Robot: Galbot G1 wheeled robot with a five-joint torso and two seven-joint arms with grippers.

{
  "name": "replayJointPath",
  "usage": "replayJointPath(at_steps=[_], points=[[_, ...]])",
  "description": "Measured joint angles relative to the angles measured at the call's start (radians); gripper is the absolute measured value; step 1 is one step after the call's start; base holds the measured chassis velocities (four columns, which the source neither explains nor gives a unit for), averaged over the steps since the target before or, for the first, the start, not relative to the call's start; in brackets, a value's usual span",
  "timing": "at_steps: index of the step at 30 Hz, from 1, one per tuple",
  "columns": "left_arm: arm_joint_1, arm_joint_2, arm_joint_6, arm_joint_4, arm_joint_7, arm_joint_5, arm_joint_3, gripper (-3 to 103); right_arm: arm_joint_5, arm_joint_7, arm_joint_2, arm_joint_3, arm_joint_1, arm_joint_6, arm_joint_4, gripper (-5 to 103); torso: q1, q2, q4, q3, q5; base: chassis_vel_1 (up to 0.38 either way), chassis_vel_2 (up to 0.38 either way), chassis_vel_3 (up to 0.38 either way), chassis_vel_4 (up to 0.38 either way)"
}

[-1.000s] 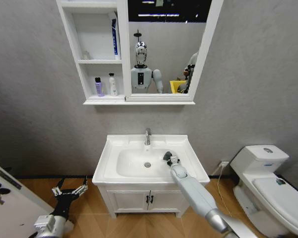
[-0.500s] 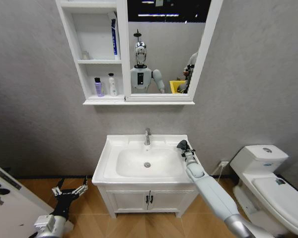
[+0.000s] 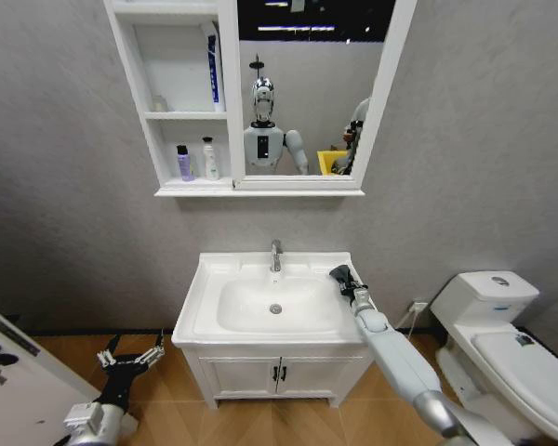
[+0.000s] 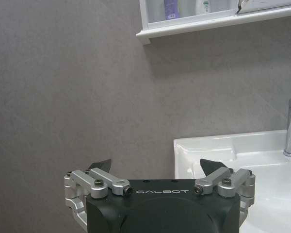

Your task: Move facial cleanser and shampoo from washbasin to cabinet, then wipe washbasin with towel.

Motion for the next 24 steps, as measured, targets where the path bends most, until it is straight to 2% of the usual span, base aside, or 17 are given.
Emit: replayJointPath(at_steps=[1,2,4,5,7,8,10,11,13,14,17,18,19,21,22,23,24], points=[[0.0,0.0,0.0,0.0,0.0,0.0,0.0,100,0.002,-0.001,-0.001,0.002,-0.002,0.009,0.003,41,0.0,0.0,-0.0001,0.0,0.0,0.0,0.0,0.0,0.0],[0.0,0.0,0.0,0.0,0.0,0.0,0.0,100,0.002,-0.001,-0.001,0.002,-0.002,0.009,0.003,41,0.0,0.0,-0.0001,0.0,0.0,0.0,0.0,0.0,0.0],[0.0,0.0,0.0,0.0,0.0,0.0,0.0,100,0.01,0.003,-0.018,0.011,-0.019,0.011,0.043,51,0.0,0.0,-0.0001,0.0,0.0001,0.0,0.0,0.0,0.0],[0.0,0.0,0.0,0.0,0.0,0.0,0.0,100,0.01,0.003,-0.018,0.011,-0.019,0.011,0.043,51,0.0,0.0,-0.0001,0.0,0.0001,0.0,0.0,0.0,0.0],[0.0,0.0,0.0,0.0,0.0,0.0,0.0,100,0.013,0.019,-0.04,0.025,-0.039,0.007,0.098,62,0.0,0.0,-0.0003,0.0,0.0001,0.0,0.0,0.0,0.0],[0.0,0.0,0.0,0.0,0.0,0.0,0.0,100,0.013,0.019,-0.04,0.025,-0.039,0.007,0.098,62,0.0,0.0,-0.0003,0.0,0.0001,0.0,0.0,0.0,0.0],[0.0,0.0,0.0,0.0,0.0,0.0,0.0,100,0.018,0.059,-0.078,0.058,-0.086,-0.022,0.209,73,0.0,0.0,0.0001,0.0,0.0,0.0,0.0,0.0,0.0],[0.0,0.0,0.0,0.0,0.0,0.0,0.0,100,0.018,0.059,-0.078,0.058,-0.086,-0.022,0.209,73,0.0,0.0,0.0001,0.0,0.0,0.0,0.0,0.0,0.0],[0.0,0.0,0.0,0.0,0.0,0.0,0.0,100,0.04,0.111,-0.119,0.104,-0.173,-0.089,0.376,84,0.0,0.0,0.0,0.0,0.0001,0.0,0.0,0.0,0.0],[0.0,0.0,0.0,0.0,0.0,0.0,0.0,100,0.04,0.111,-0.119,0.104,-0.173,-0.089,0.376,84,0.0,0.0,0.0,0.0,0.0001,0.0,0.0,0.0,0.0],[0.0,0.0,0.0,0.0,0.0,0.0,0.0,100,0.103,0.187,-0.155,0.179,-0.371,-0.158,0.637,98,0.0,0.0,-0.0006,0.0,0.0006,0.0,0.0,0.0,0.0],[0.0,0.0,0.0,0.0,0.0,0.0,0.0,100,0.117,0.22,-0.158,0.219,-0.457,-0.174,0.75,99,0.0,0.0,-0.0007,0.0,0.001,0.0,0.0,0.0,0.0],[0.0,0.0,0.0,0.0,0.0,0.0,0.0,100,0.117,0.22,-0.158,0.219,-0.457,-0.174,0.75,99,0.0,0.0,-0.0007,0.0,0.001,0.0,0.0,0.0,0.0],[0.0,0.0,0.0,0.0,0.0,0.0,0.0,100,0.115,0.261,-0.146,0.296,-0.595,-0.18,0.931,100,0.0,0.0,-0.0001,0.0,-0.0008,0.0,0.0,0.0,0.0],[0.0,0.0,0.0,0.0,0.0,0.0,0.0,100,0.106,0.276,-0.129,0.343,-0.69,-0.182,1.026,100,0.0,0.0,0.0003,0.0,-0.0002,0.0,0.0,0.0,0.0],[0.0,0.0,0.0,0.0,0.0,0.0,0.0,100,0.106,0.276,-0.129,0.343,-0.69,-0.182,1.026,100,0.0,0.0,0.0003,0.0,-0.0002,0.0,0.0,0.0,0.0],[0.0,0.0,0.0,0.0,0.0,0.0,0.0,100,0.092,0.278,-0.104,0.391,-0.783,-0.18,1.112,100,0.0,0.0,-0.0002,0.0,0.0004,0.0,0.0,0.0,0.0]])
